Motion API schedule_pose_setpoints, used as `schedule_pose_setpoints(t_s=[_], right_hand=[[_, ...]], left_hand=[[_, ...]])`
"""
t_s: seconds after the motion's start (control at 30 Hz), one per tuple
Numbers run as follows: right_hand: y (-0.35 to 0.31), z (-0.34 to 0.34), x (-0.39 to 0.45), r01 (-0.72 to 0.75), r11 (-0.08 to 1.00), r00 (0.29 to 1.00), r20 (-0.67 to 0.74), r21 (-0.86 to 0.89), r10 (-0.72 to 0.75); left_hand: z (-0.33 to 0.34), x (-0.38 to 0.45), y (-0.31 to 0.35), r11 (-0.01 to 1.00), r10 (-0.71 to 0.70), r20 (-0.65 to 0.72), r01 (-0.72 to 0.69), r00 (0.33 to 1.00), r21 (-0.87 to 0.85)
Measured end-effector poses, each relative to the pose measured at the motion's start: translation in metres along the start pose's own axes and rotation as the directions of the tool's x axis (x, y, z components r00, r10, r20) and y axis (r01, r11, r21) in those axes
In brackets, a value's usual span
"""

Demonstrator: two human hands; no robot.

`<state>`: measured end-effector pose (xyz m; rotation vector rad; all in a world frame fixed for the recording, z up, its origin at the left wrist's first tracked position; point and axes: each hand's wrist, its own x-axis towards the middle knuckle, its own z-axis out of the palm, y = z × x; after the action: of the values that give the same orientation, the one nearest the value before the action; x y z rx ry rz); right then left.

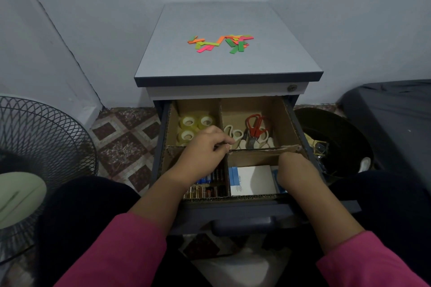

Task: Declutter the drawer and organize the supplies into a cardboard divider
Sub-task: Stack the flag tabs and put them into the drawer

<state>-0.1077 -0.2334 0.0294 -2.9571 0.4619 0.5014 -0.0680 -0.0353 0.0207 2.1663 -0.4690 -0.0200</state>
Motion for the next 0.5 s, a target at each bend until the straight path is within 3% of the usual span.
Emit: schedule_pose_setpoints(t_s=[0.5], right_hand=[[-0.0019,-0.0011,0.0002,0.004,0.999,0.999,0.045,0.047,-0.006]], left_hand=[[-0.0004,0.0001,0.0006,1.000,-0.009,0.005,0.009,1.000,-0.010]])
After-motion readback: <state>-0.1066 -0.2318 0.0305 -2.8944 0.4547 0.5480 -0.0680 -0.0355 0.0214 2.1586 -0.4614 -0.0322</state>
